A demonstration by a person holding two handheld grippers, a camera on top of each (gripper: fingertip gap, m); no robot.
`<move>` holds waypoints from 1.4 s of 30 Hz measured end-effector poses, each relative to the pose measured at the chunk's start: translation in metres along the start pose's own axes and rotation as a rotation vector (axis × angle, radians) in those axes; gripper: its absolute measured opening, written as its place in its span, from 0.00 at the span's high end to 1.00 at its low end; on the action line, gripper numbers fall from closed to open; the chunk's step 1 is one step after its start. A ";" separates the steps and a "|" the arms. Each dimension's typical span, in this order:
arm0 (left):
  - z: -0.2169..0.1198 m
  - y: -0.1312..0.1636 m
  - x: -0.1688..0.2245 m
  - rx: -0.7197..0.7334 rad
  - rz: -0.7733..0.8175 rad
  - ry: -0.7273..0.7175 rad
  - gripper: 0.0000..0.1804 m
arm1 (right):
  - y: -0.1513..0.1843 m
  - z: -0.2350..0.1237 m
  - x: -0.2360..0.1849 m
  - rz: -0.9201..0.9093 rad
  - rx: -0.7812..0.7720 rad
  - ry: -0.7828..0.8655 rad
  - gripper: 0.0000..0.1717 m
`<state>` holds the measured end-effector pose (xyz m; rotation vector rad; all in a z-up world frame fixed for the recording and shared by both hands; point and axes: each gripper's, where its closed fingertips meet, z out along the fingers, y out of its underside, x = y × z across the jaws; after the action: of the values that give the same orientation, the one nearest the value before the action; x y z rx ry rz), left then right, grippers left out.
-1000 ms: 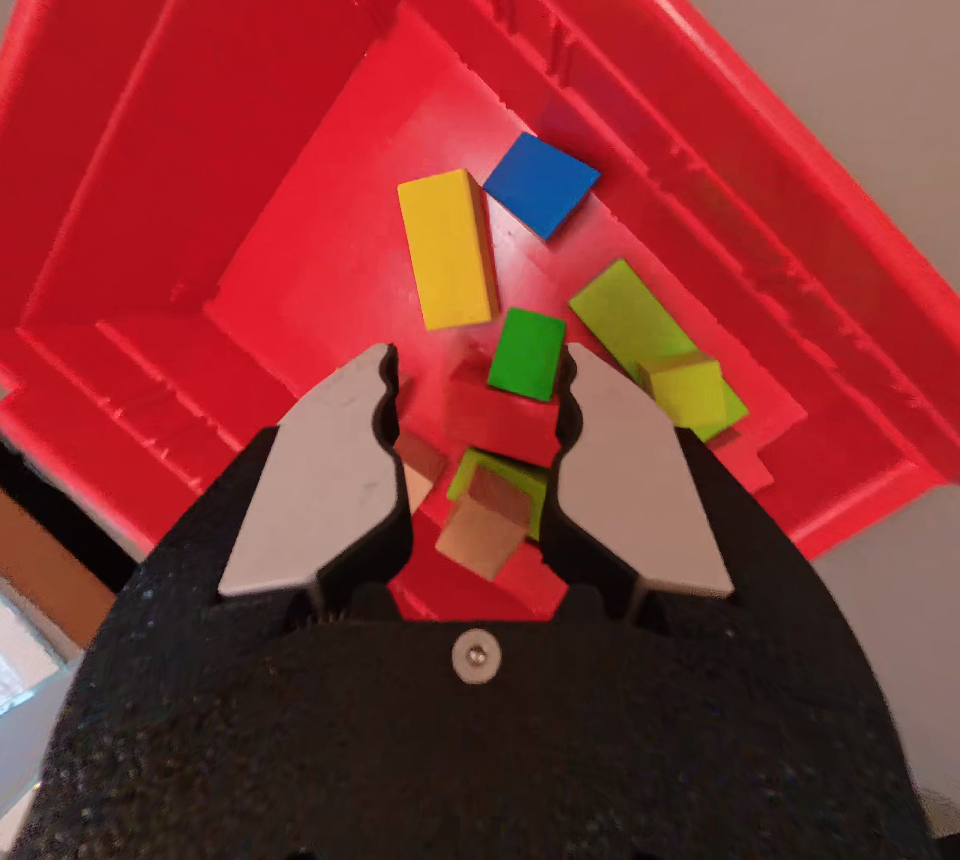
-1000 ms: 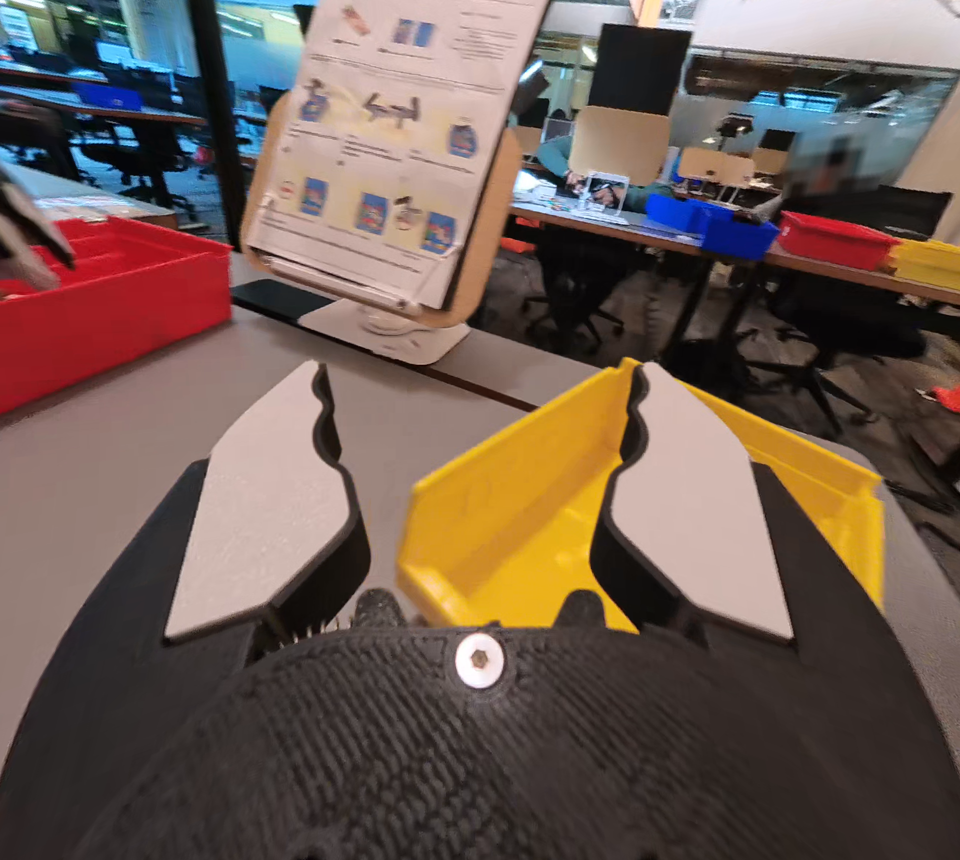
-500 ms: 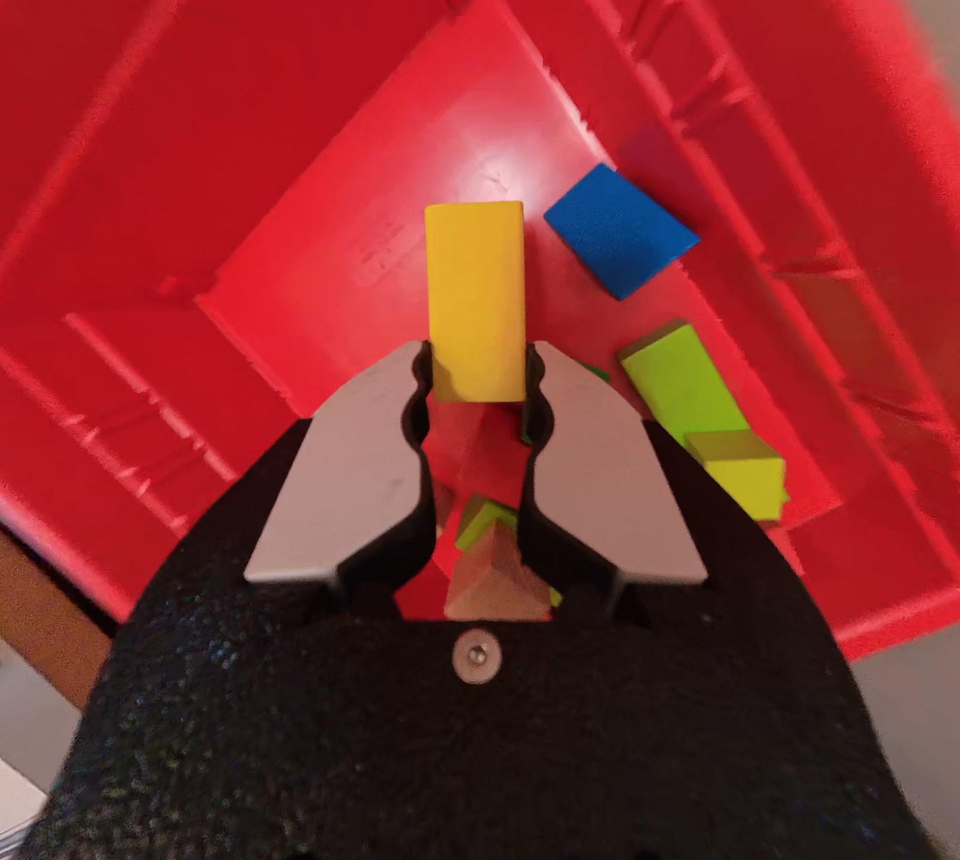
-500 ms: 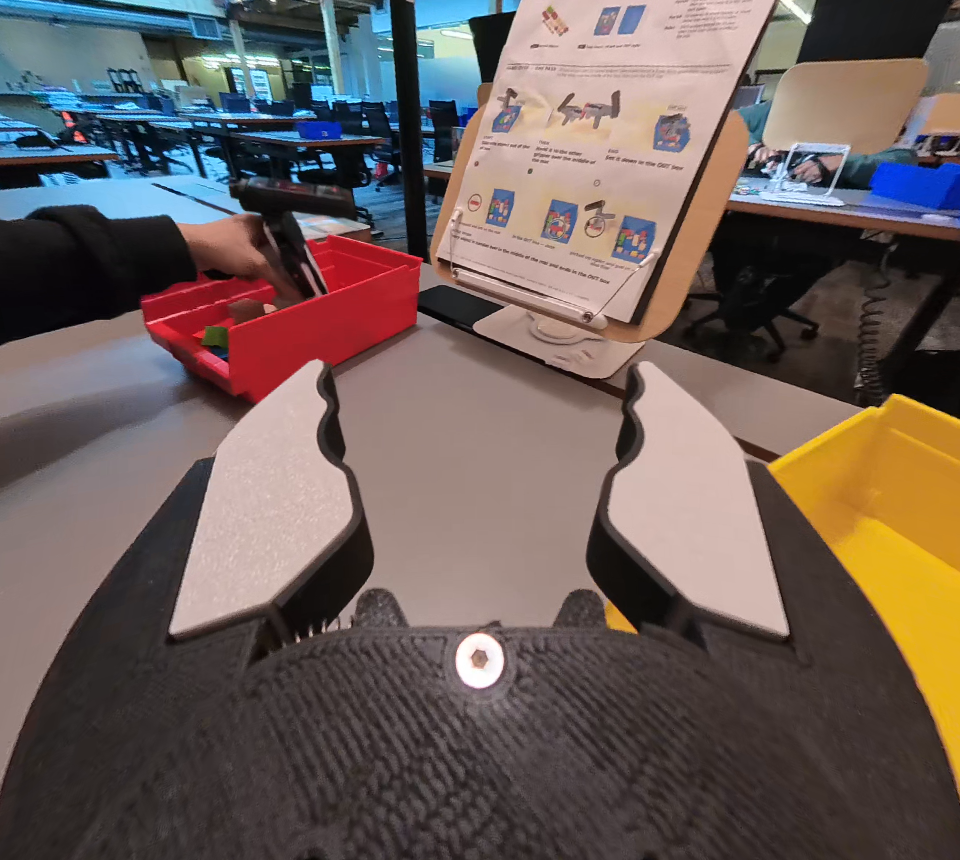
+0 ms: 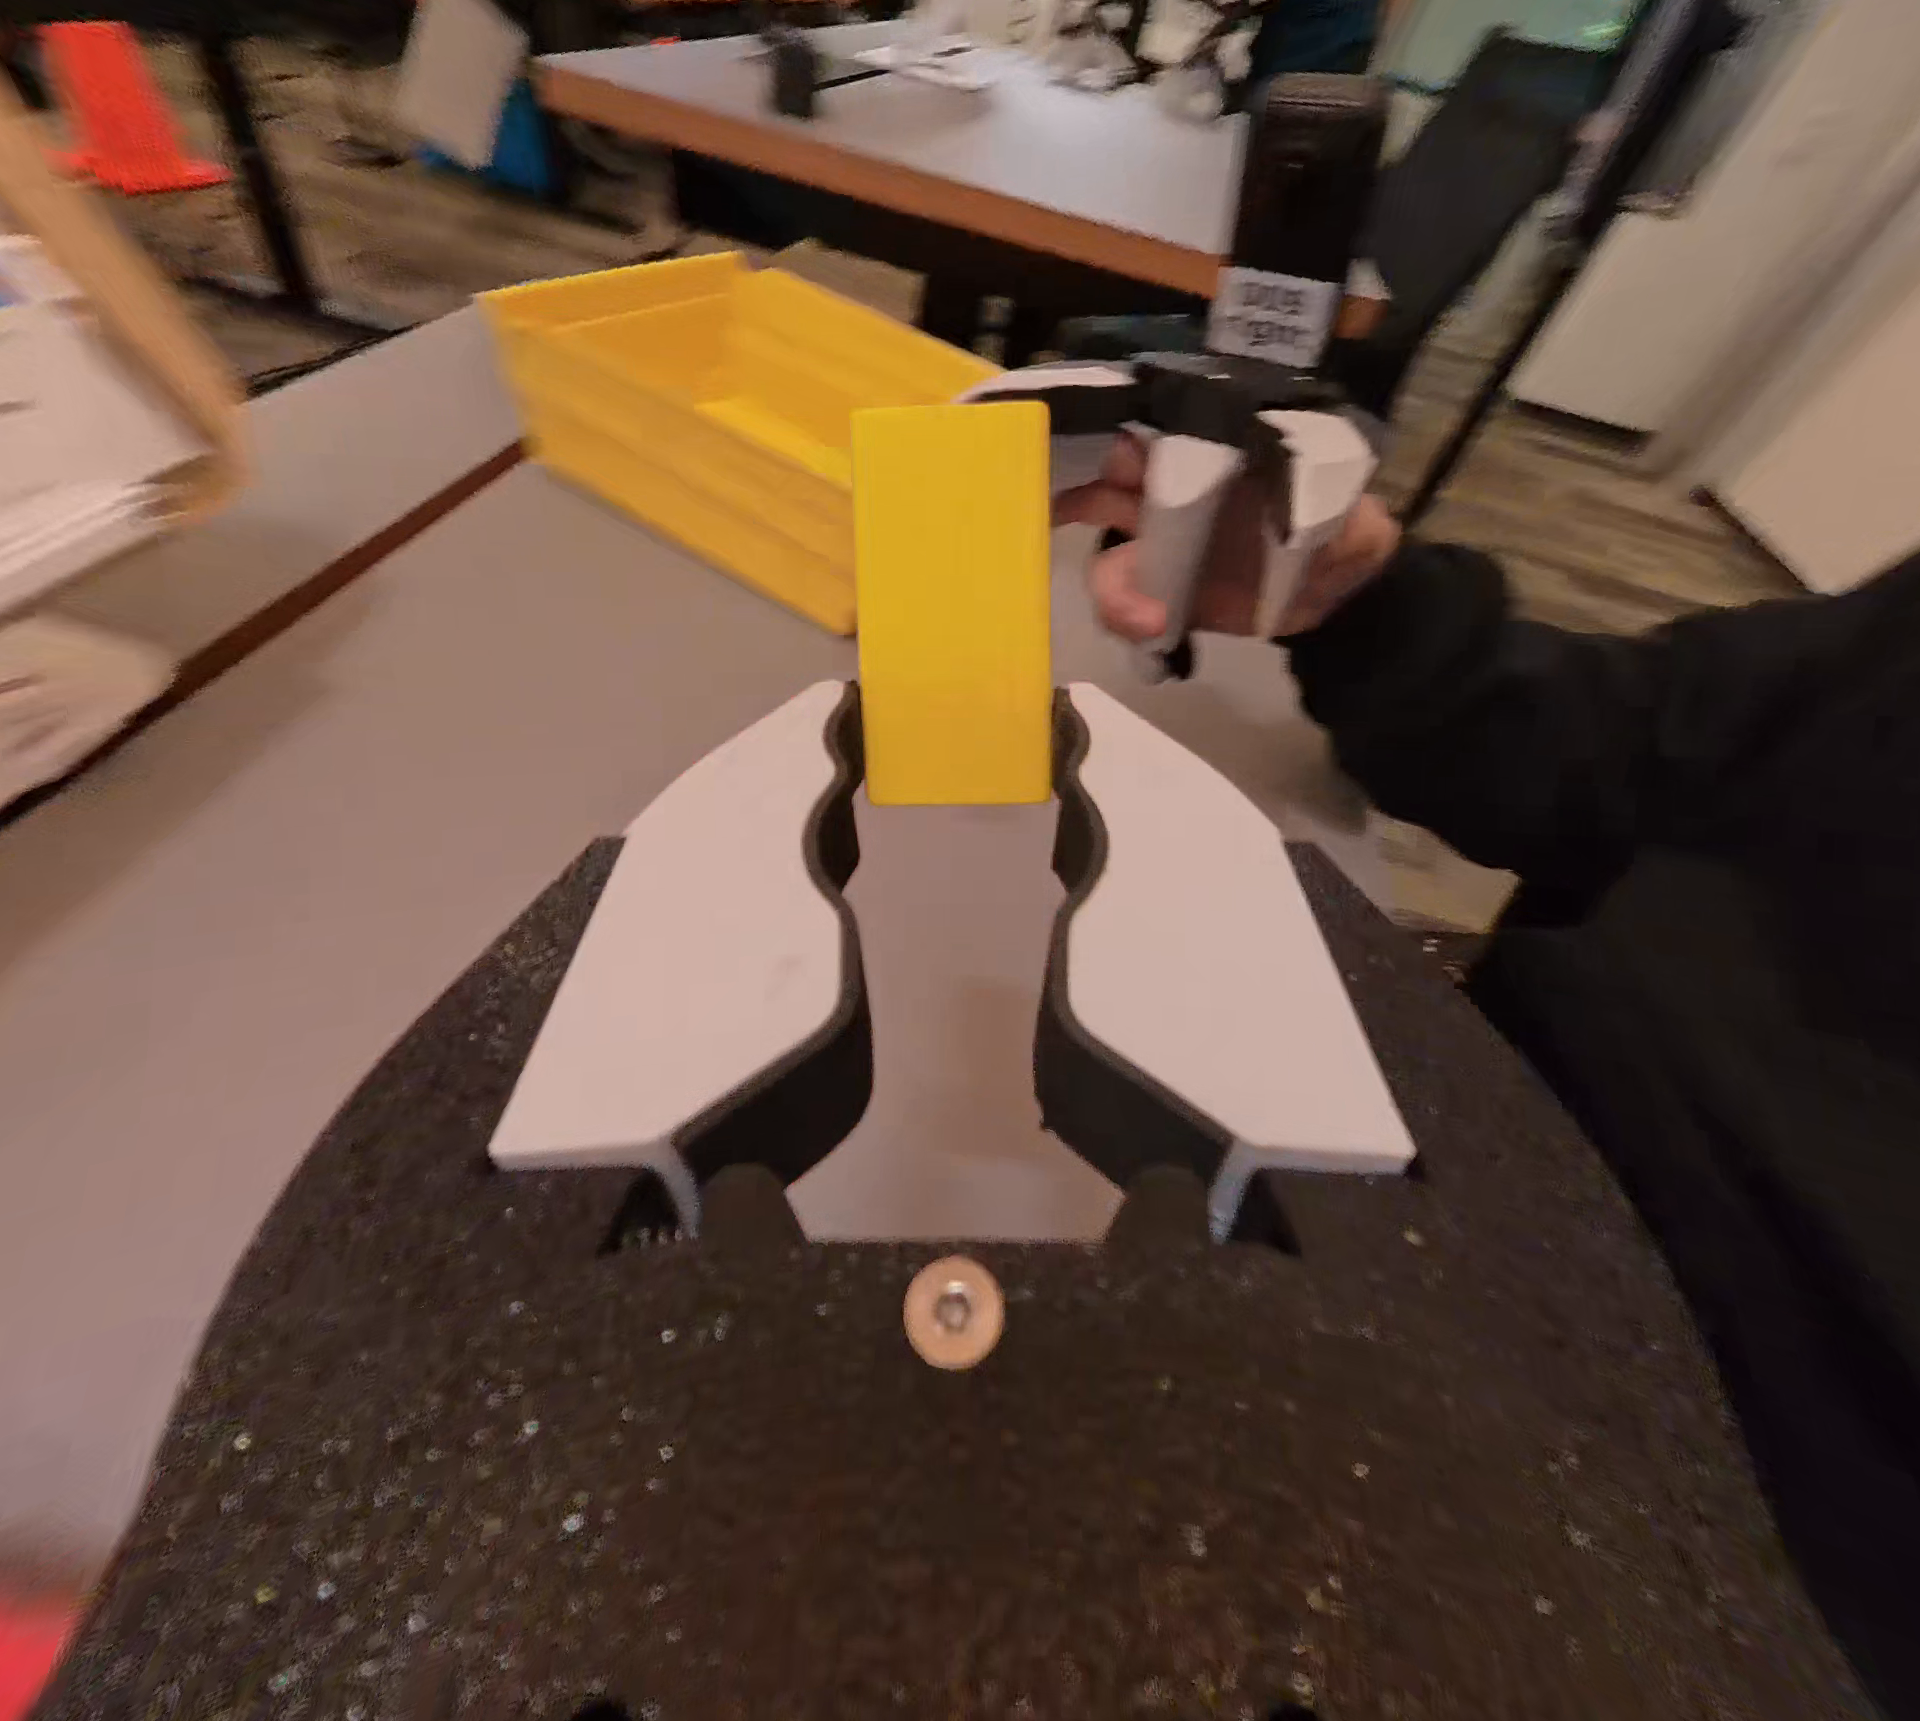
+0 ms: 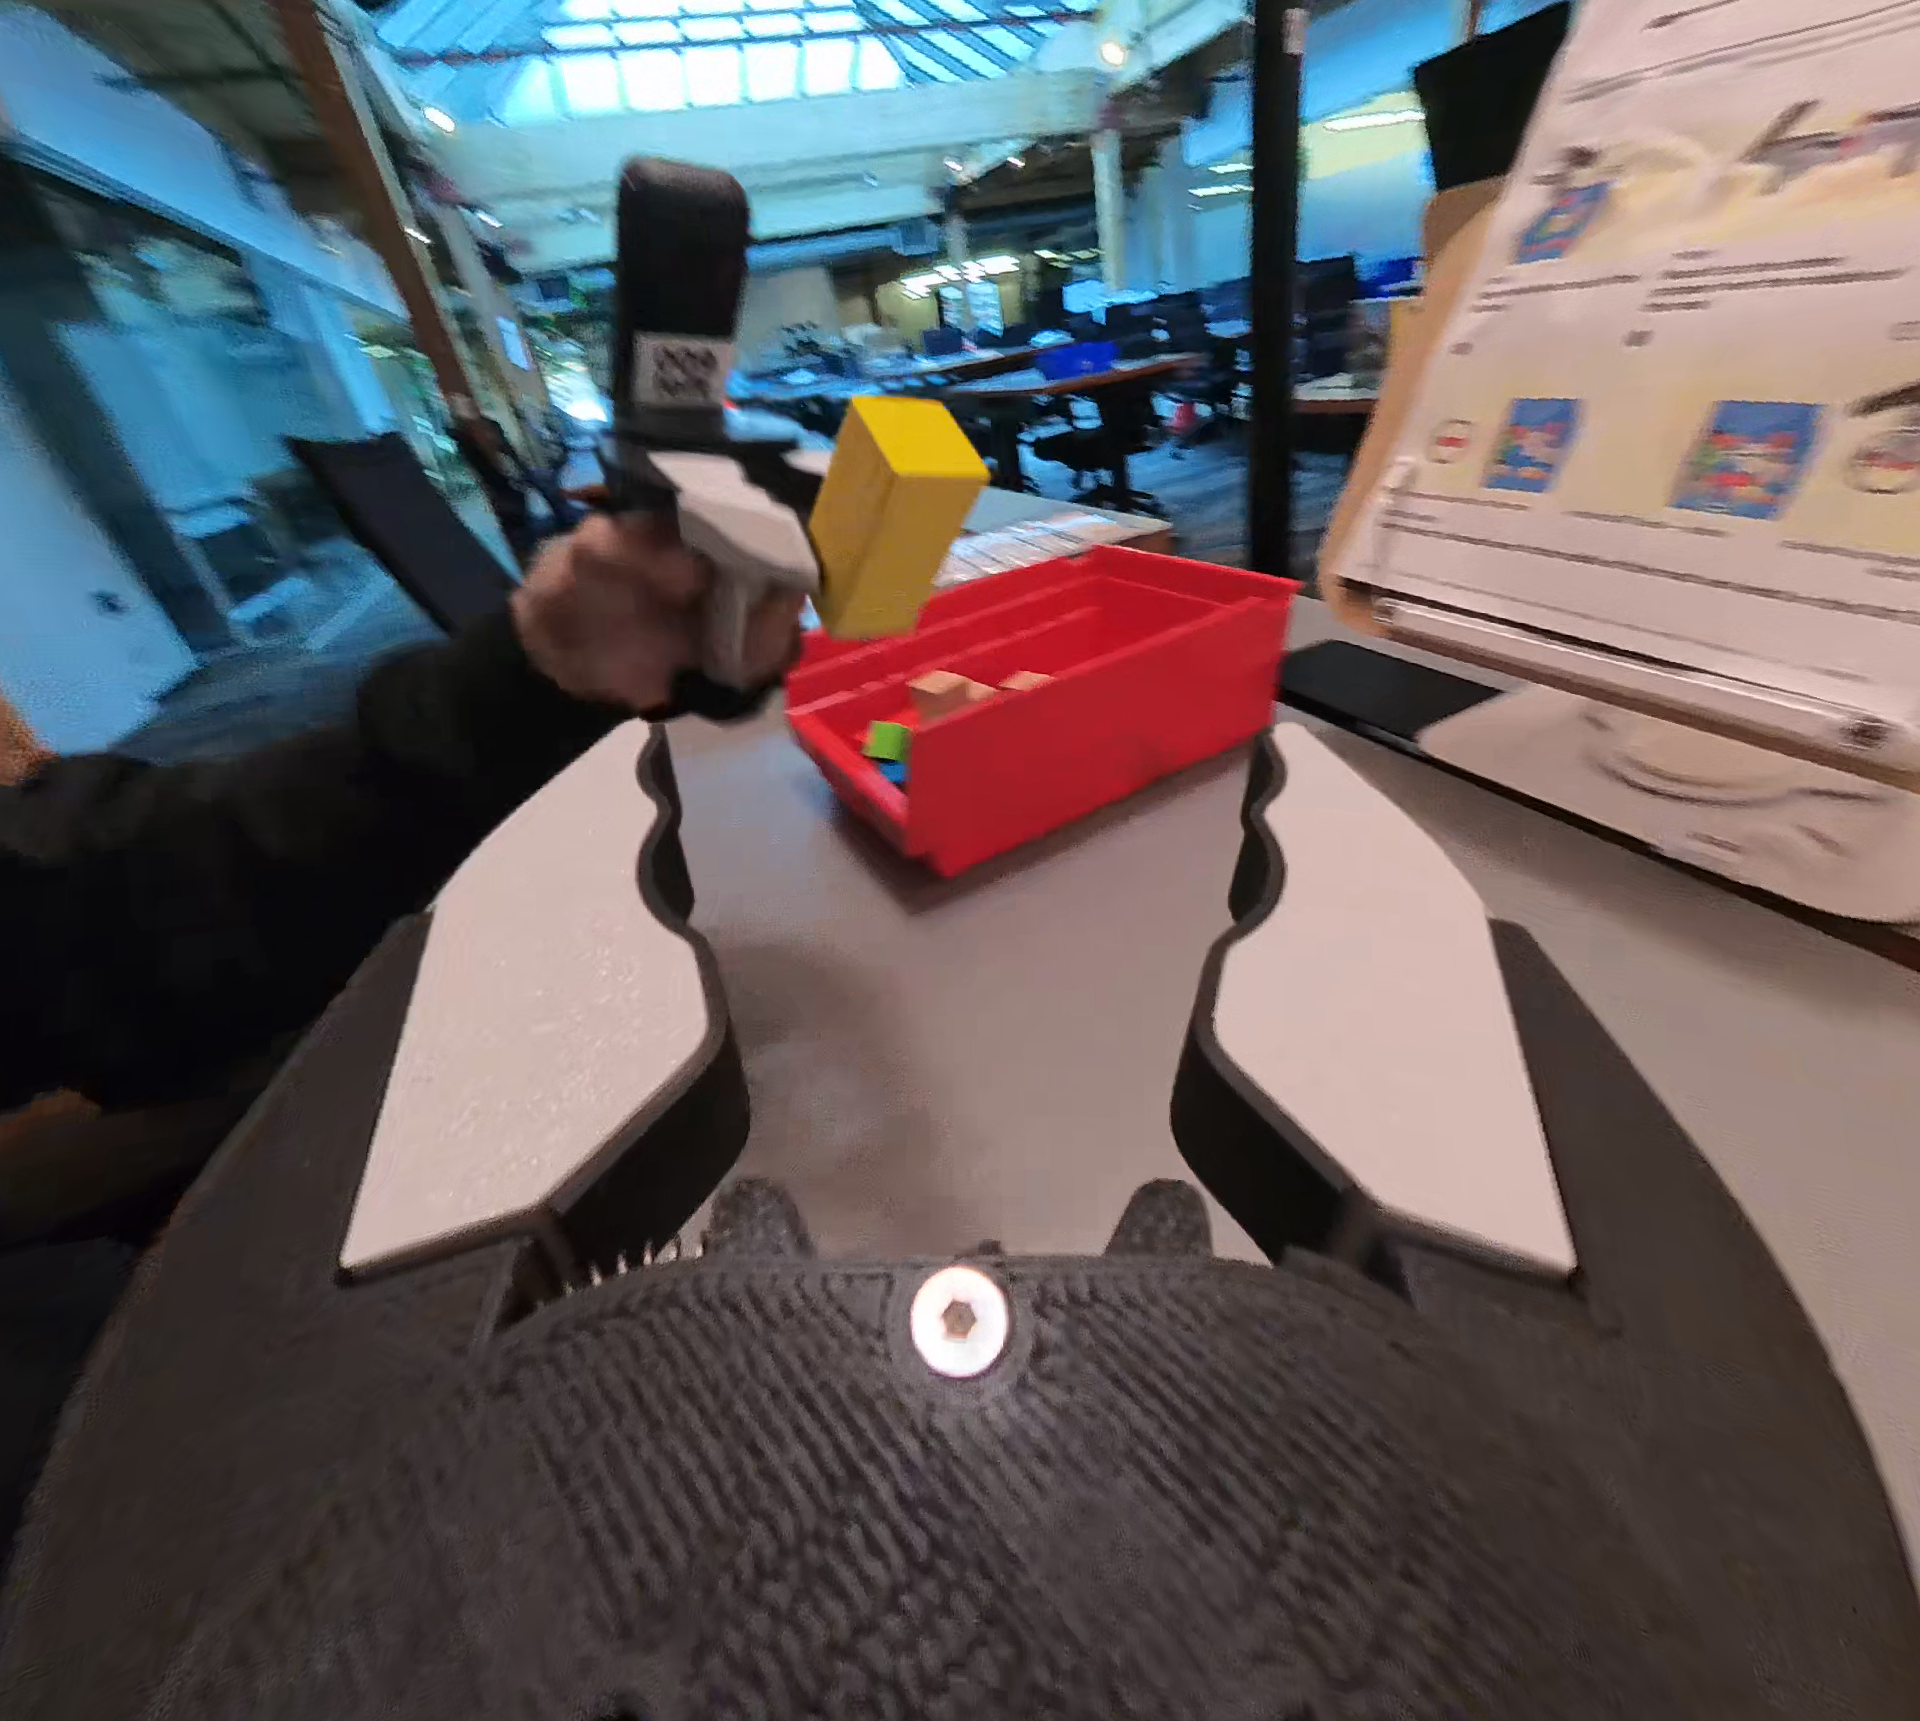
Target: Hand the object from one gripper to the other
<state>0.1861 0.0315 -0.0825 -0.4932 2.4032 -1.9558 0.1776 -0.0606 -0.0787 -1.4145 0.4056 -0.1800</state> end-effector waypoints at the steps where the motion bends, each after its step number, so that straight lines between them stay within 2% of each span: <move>1: 0.013 0.002 0.015 0.014 0.008 0.059 0.81 | -0.001 0.003 -0.009 0.022 0.015 -0.044 0.41; 4: 0.045 0.009 0.047 0.039 0.027 0.175 0.81 | -0.003 0.009 -0.033 0.049 0.023 -0.173 0.50; 8: 0.070 0.016 0.068 0.036 0.048 0.242 0.81 | -0.005 0.010 -0.040 0.036 0.033 -0.189 0.60; 10: 0.075 0.017 0.071 0.049 0.039 0.248 0.81 | -0.003 0.008 -0.044 0.012 0.021 -0.227 0.77; 15: 0.080 0.015 0.060 0.113 -0.021 0.161 0.81 | -0.003 0.005 -0.033 0.053 0.015 -0.199 0.78; 17: 0.080 0.019 0.048 0.106 -0.049 0.089 0.69 | -0.006 -0.002 -0.013 0.033 0.016 -0.099 0.78; 19: 0.076 0.023 0.037 0.095 -0.068 0.019 0.67 | -0.010 -0.025 0.029 0.025 -0.002 0.113 0.78; 23: 0.066 0.030 0.033 0.101 -0.106 0.002 0.69 | -0.001 -0.127 0.140 -0.016 -0.069 0.692 0.78; 27: 0.062 0.040 0.033 0.096 -0.148 0.018 0.71 | 0.026 -0.214 0.198 -0.011 -0.191 1.038 0.78; 29: 0.062 0.045 0.032 0.094 -0.166 0.015 0.72 | 0.042 -0.232 0.211 0.022 -0.239 1.102 0.79; 33: 0.063 0.053 0.033 0.080 -0.177 0.015 0.72 | 0.062 -0.243 0.225 0.025 -0.306 1.155 0.79; 40: 0.059 0.065 0.029 0.034 -0.179 -0.018 0.73 | 0.063 -0.257 0.233 -0.067 -0.365 1.250 0.79; 41: 0.058 0.066 0.028 0.033 -0.180 -0.025 0.72 | 0.067 -0.257 0.234 -0.056 -0.389 1.246 0.78; 42: 0.056 0.066 0.026 0.034 -0.184 -0.034 0.71 | 0.069 -0.257 0.234 -0.039 -0.397 1.244 0.72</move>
<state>0.1569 -0.0165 -0.1528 -0.7643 2.3766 -2.0349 0.2868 -0.3704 -0.2112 -1.5577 1.4886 -1.0760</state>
